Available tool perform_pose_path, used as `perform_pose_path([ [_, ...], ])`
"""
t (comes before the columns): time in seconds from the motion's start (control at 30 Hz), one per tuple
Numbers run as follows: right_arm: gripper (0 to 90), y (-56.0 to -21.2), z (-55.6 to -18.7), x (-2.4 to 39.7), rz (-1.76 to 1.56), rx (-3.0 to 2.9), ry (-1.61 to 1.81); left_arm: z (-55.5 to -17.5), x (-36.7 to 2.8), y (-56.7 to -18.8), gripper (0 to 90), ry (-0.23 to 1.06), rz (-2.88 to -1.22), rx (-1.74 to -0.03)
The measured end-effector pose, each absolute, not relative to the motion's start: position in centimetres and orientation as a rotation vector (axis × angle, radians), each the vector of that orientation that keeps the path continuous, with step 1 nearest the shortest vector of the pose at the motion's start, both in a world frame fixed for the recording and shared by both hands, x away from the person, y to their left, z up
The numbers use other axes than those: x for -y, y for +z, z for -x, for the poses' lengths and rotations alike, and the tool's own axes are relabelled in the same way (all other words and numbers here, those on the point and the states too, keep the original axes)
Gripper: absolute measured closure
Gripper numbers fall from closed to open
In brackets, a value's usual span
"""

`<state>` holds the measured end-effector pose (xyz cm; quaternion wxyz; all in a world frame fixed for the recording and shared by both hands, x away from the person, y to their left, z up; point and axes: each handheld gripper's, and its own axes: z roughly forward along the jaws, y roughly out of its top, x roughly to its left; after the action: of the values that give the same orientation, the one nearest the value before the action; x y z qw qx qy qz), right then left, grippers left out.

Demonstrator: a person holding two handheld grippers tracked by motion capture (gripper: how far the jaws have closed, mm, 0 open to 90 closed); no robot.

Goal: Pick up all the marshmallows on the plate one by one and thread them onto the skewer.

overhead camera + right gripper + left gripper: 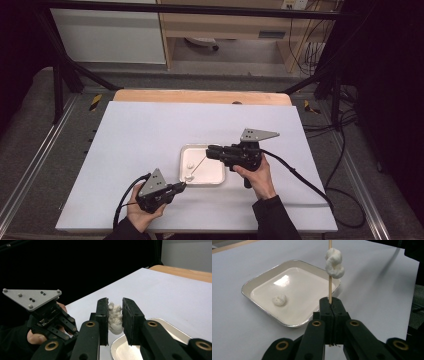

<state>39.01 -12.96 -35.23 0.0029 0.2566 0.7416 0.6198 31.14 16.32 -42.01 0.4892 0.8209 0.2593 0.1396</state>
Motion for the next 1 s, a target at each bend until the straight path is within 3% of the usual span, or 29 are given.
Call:
perform_pose_path([
  [1.0,82.2,-37.2,-38.5,11.3,-0.819,-2.370,1.954,-31.1,-15.9,-42.3,88.9,0.316,-2.034,-0.664],
])
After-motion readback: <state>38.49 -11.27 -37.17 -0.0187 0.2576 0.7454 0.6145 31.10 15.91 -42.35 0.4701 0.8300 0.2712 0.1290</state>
